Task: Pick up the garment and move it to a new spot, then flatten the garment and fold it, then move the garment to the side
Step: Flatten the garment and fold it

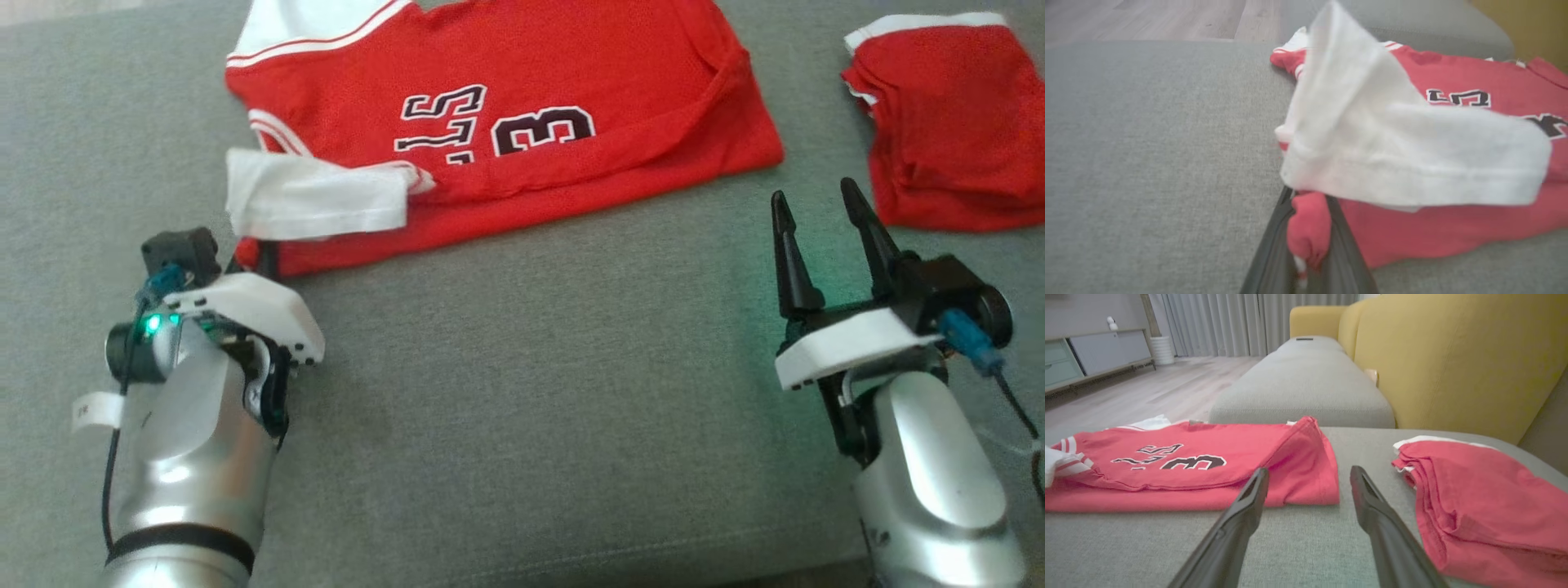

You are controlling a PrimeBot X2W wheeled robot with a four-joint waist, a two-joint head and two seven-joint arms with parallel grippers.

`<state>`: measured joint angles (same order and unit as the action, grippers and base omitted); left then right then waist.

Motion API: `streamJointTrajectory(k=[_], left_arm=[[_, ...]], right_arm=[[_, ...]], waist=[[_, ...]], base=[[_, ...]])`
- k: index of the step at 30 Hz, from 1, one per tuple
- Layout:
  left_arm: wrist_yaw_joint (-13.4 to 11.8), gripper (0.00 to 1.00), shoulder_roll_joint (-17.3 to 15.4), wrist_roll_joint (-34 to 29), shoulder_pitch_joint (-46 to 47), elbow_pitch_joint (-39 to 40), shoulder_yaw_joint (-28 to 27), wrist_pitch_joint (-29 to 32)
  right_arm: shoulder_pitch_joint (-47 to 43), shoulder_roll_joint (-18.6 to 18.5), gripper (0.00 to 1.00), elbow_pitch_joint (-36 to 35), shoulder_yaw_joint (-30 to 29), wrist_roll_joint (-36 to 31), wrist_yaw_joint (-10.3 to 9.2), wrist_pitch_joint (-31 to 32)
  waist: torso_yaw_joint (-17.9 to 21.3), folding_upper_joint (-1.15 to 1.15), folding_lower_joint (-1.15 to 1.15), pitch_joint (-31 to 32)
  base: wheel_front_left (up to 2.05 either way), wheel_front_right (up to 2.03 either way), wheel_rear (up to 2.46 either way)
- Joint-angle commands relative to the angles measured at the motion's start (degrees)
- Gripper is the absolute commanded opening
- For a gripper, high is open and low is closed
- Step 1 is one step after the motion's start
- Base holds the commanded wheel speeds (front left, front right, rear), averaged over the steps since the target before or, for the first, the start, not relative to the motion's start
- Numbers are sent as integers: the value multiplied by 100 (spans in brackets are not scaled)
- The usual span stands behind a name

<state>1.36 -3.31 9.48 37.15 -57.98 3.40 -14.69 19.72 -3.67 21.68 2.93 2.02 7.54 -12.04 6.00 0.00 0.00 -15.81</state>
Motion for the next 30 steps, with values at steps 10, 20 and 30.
streamJointTrajectory(k=[10, 20, 30], left_arm=[[134, 0, -23, 75, -238, 1162, 14, -29], [180, 0, 34, 45, -371, 1886, 393, -30], [153, 0, 42, 100, -237, 1889, 636, -30]], right_arm=[[1041, -95, 100, 792, -298, 239, -5, 1108], [2196, 18, 100, 2421, -1206, -7, -5, 1887], [2993, -110, 0, 3659, -1013, -49, -5, 2463]], waist=[[-425, 0, 0, 1], [-617, 0, 0, -264], [-783, 0, 0, -413]], base=[[0, 0, 0], [0, 0, 0], [0, 0, 0]])
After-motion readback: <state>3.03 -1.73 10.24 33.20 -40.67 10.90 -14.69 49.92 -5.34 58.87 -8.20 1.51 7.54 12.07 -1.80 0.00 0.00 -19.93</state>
